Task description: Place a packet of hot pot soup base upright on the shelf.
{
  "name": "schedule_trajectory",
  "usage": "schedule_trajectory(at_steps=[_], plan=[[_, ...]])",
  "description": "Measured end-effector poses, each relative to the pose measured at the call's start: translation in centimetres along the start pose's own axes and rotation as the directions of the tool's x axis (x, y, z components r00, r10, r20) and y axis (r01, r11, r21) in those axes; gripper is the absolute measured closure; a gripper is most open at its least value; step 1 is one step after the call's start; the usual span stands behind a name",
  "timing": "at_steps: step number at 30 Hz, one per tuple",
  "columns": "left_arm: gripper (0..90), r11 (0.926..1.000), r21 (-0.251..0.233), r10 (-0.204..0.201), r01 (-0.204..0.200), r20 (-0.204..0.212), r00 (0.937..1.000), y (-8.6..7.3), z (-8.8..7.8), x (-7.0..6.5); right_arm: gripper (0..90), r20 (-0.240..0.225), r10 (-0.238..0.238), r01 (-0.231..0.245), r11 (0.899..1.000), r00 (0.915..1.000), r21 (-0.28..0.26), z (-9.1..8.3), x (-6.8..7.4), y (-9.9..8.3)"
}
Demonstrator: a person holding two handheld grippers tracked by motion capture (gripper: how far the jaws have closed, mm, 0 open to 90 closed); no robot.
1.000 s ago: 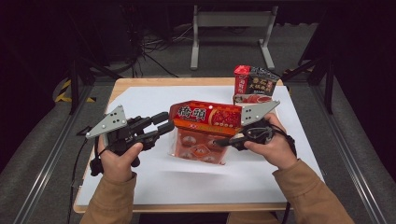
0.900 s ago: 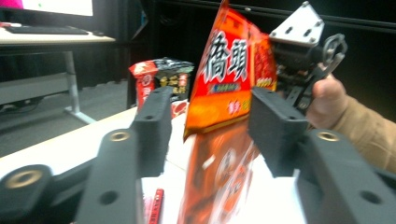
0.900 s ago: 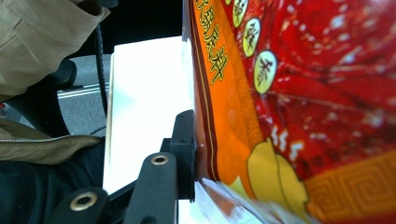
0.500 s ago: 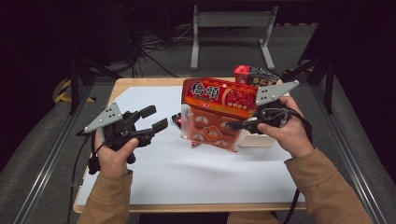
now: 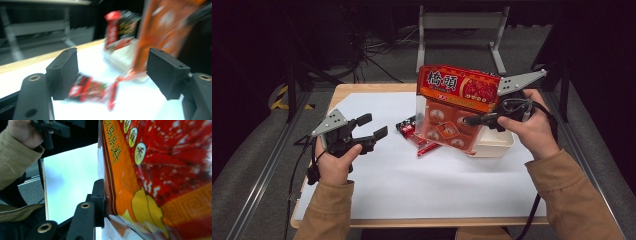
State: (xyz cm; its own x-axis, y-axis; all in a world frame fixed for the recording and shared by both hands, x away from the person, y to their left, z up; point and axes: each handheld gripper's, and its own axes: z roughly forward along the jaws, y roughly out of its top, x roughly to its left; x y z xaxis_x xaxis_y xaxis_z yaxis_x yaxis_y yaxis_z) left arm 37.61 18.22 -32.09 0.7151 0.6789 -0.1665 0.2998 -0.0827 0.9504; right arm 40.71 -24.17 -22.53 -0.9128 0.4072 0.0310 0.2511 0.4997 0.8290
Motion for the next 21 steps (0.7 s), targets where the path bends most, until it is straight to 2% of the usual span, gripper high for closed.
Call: schedule_trajectory(at_steps=[3, 10, 12, 16, 21], plan=[[24.7, 0.9998, 0.020, -0.009, 0.009, -0.022, 0.9997, -0.5, 0.3, 0.7, 70.9, 0.006, 0.009, -0.009, 1.000, 0.9999, 0.001, -0.3, -0.5, 0.2], [22.8, 0.9991, 0.039, -0.018, 0.020, -0.039, 0.9991, -1.2, 0.7, 1.7, 70.9, 0.035, 0.013, -0.013, 1.000, 0.9993, -0.001, -1.0, -1.5, 0.4], [21.4, 0.9985, 0.054, -0.008, 0.010, -0.042, 0.9991, -1.4, 1.0, 1.9, 70.9, 0.054, 0.000, 0.000, 1.000, 0.9985, -0.003, -1.3, -1.9, 0.4], [18.8, 0.9923, 0.123, 0.023, -0.016, -0.056, 0.9981, -1.7, 1.6, 2.1, 70.9, 0.092, 0.006, -0.005, 1.000, 0.9957, -0.007, -1.7, -2.7, 0.3], [17.1, 0.9879, 0.152, 0.040, -0.032, -0.052, 0.9978, -2.0, 2.0, 2.3, 70.8, 0.126, 0.013, -0.012, 1.000, 0.9919, -0.008, -2.2, -3.7, 0.0]])
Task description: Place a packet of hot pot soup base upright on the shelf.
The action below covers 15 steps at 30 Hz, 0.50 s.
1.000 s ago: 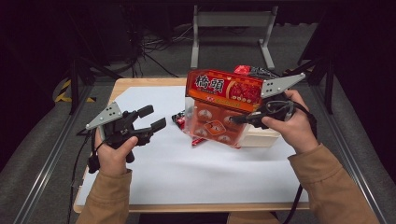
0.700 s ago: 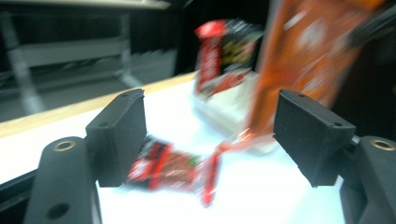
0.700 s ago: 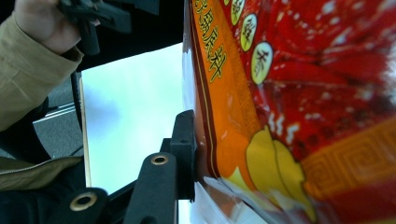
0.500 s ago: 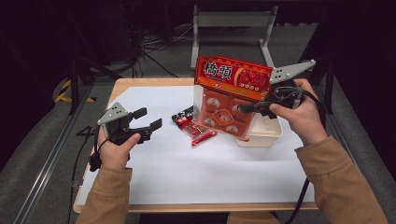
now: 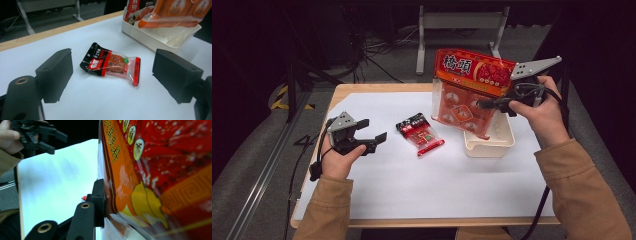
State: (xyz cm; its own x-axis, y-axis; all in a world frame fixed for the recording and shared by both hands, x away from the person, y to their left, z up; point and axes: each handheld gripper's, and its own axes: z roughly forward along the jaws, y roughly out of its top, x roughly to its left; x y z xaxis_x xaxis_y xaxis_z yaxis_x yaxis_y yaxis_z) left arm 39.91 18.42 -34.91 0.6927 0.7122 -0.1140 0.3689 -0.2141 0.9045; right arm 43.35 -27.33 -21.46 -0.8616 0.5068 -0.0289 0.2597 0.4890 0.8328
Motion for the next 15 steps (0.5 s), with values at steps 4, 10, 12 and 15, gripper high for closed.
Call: schedule_trajectory(at_steps=[4, 10, 12, 15], plan=[[16.4, 0.9996, 0.023, -0.019, 0.019, 0.009, 0.9998, -0.2, 0.3, 0.3, 70.8, 0.033, -0.016, 0.016, 1.000, 0.9993, -0.005, -0.2, -0.8, -0.2], [16.1, 0.9983, 0.049, -0.030, 0.031, -0.006, 0.9995, -0.6, 0.6, 0.7, 70.8, 0.061, -0.014, 0.014, 1.000, 0.9980, 0.002, -0.4, -1.9, -0.4], [16.0, 0.9981, 0.054, -0.027, 0.027, -0.007, 0.9996, -0.7, 0.6, 0.8, 70.8, 0.071, -0.010, 0.010, 1.000, 0.9974, -0.001, -0.5, -2.3, -0.6], [15.8, 0.9977, 0.057, -0.036, 0.037, -0.006, 0.9993, -0.8, 0.7, 0.9, 70.8, 0.082, 0.005, -0.004, 1.000, 0.9966, -0.015, -0.7, -2.9, -1.0]])
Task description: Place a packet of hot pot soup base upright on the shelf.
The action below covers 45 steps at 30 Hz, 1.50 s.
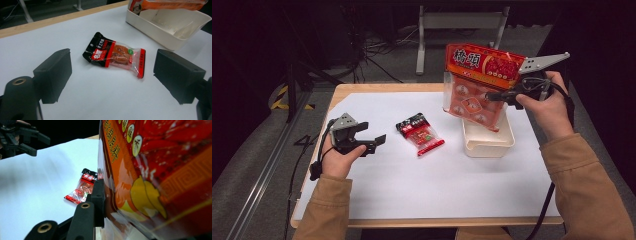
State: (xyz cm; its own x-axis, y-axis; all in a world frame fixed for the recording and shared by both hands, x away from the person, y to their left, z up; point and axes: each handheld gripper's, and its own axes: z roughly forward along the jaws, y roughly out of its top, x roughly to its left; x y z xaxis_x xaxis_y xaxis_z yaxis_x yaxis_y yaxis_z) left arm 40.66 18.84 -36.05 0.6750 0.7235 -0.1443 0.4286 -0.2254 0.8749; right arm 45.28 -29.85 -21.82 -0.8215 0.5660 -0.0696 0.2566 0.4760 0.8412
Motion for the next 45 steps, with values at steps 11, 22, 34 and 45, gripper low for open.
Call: schedule_trajectory(at_steps=[11, 22, 34, 45], plan=[[15.8, 1.0000, -0.004, -0.004, 0.004, -0.002, 1.0000, -0.2, 0.1, 0.2, 70.9, 0.035, 0.036, -0.036, 0.999, 0.9987, -0.018, 0.1, -1.4, -1.7], [15.8, 1.0000, -0.007, -0.005, 0.005, 0.003, 1.0000, -0.2, 0.1, 0.2, 70.8, 0.082, 0.060, -0.059, 0.998, 0.9949, -0.011, 0.0, -2.2, -3.5], [15.6, 1.0000, -0.001, -0.005, 0.005, 0.004, 1.0000, -0.3, 0.2, 0.3, 70.8, 0.132, 0.105, -0.105, 0.994, 0.9858, -0.006, 0.2, -2.7, -5.3], [15.5, 1.0000, -0.003, -0.006, 0.006, 0.006, 1.0000, -0.3, 0.2, 0.3, 70.8, 0.157, 0.141, -0.146, 0.989, 0.9774, 0.019, 1.5, -2.9, -6.6]])
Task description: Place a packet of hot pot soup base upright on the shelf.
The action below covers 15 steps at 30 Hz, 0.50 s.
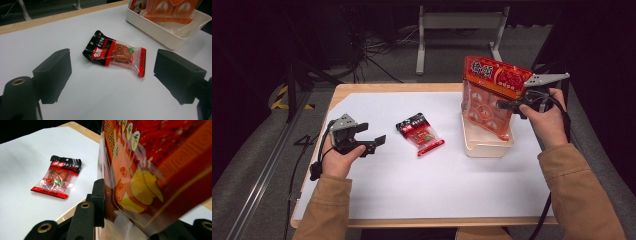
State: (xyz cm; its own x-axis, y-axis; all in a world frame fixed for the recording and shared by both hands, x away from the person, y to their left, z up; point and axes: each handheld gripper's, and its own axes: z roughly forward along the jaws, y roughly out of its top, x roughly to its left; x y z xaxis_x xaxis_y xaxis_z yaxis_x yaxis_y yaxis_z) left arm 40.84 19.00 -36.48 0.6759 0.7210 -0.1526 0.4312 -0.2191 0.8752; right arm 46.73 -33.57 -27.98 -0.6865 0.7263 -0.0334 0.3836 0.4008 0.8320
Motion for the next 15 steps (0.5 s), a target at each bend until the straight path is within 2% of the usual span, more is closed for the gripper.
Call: schedule_trajectory(at_steps=[5, 9, 15], plan=[[15.5, 1.0000, 0.005, -0.004, 0.004, 0.004, 1.0000, -0.1, 0.1, 0.1, 70.8, 0.007, 0.032, -0.032, 0.999, 0.9994, 0.002, 0.1, -0.4, -0.8], [15.5, 1.0000, 0.005, -0.007, 0.007, 0.002, 1.0000, -0.1, 0.2, 0.0, 70.7, 0.013, 0.026, -0.026, 0.999, 0.9996, 0.023, 0.8, -0.2, -1.2], [15.5, 1.0000, 0.006, -0.007, 0.007, 0.006, 1.0000, -0.2, 0.2, 0.1, 70.7, 0.006, 0.038, -0.038, 0.999, 0.9993, 0.014, 1.2, -0.2, -1.8]])
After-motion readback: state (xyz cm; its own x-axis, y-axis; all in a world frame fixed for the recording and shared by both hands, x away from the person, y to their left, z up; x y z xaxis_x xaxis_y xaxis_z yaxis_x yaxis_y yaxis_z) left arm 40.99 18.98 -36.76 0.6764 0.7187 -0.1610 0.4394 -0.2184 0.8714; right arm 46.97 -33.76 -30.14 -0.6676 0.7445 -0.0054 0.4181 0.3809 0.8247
